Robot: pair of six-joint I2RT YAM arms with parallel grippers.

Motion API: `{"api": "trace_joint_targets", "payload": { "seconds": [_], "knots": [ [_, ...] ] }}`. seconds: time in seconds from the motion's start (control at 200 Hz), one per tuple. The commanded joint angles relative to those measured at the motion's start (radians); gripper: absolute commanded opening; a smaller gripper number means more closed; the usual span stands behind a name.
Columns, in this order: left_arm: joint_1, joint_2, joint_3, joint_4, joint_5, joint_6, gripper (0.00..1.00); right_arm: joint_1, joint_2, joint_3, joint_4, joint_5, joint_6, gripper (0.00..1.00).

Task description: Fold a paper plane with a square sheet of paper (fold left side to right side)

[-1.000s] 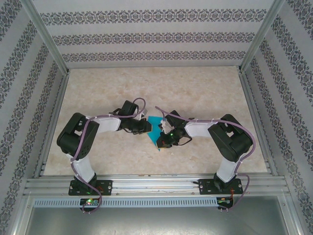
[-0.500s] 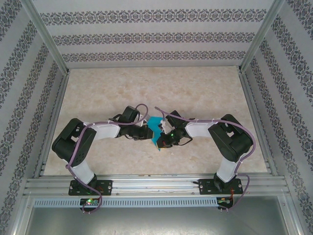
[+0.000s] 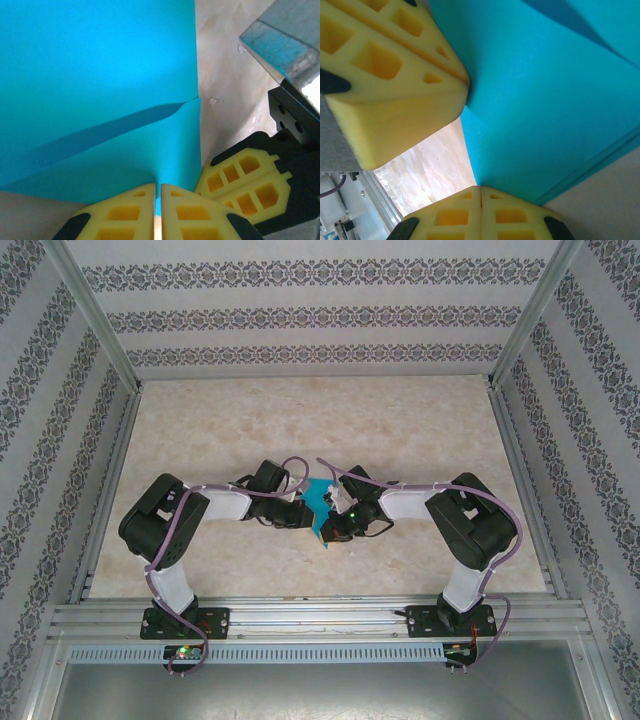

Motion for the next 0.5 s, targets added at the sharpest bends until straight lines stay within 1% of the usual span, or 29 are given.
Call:
{"api": "trace_joint_targets", "payload": {
  "seconds": [0.0,0.175,0.495],
  "knots": [
    [-0.011,0.017,0.033,-0.011,-0.063,0.047,0.10,-0.012,0.079,-0.038,-0.130,0.220,-0.031,0.00],
    [-0.011,0.028,0.046,-0.067,-0.141,0.067,0.07,-0.011,0.080,-0.030,-0.157,0.234,-0.039,0.00],
    [-0.010,0.036,0.038,-0.087,-0.239,0.092,0.05,-0.009,0.090,-0.018,-0.196,0.245,-0.047,0.00]
  ]
}}
